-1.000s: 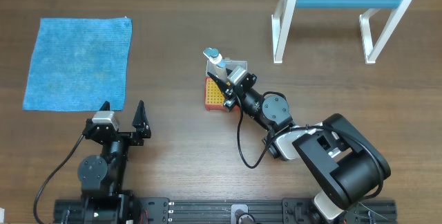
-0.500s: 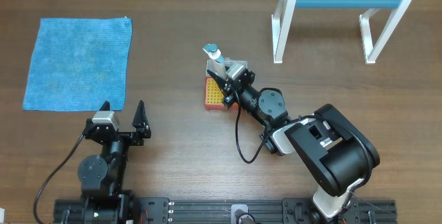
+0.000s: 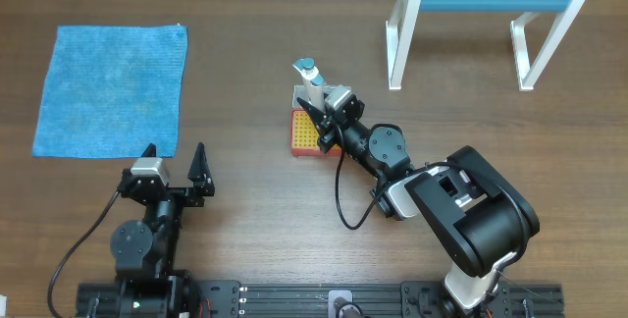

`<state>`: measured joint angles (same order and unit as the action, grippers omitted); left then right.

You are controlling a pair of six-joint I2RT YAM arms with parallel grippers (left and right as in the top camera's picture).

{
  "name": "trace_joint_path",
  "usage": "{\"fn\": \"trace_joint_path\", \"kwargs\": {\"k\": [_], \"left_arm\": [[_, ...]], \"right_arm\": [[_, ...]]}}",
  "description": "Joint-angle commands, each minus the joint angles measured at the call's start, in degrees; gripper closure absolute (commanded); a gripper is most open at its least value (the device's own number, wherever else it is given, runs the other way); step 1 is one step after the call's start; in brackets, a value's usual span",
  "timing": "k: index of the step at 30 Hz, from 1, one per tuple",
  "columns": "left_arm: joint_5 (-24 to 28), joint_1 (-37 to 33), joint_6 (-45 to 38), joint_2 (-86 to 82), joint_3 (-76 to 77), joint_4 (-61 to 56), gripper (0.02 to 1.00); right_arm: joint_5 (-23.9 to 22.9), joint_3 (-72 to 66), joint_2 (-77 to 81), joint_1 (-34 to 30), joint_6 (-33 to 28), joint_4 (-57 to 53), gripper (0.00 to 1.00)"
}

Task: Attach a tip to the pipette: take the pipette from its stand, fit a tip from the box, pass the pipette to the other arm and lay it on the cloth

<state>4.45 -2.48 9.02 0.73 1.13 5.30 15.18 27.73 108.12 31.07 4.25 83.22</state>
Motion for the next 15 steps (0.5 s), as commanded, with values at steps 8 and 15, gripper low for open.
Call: {"fn": "trace_joint_path", "kwargs": {"k": [8,15], "left_arm": [[-1.03,-0.22,-0.35,-0.37,-0.39,0.0,0.139],[-1.03,-0.22,-0.33,-0.37,-0.39,0.0,0.139]], "right_arm": [[0.57,1.07,0.87,0.22,1.33,0.44,0.923],[0.59,1.07,0.87,0.52,1.33,0.0,0.923]]}}
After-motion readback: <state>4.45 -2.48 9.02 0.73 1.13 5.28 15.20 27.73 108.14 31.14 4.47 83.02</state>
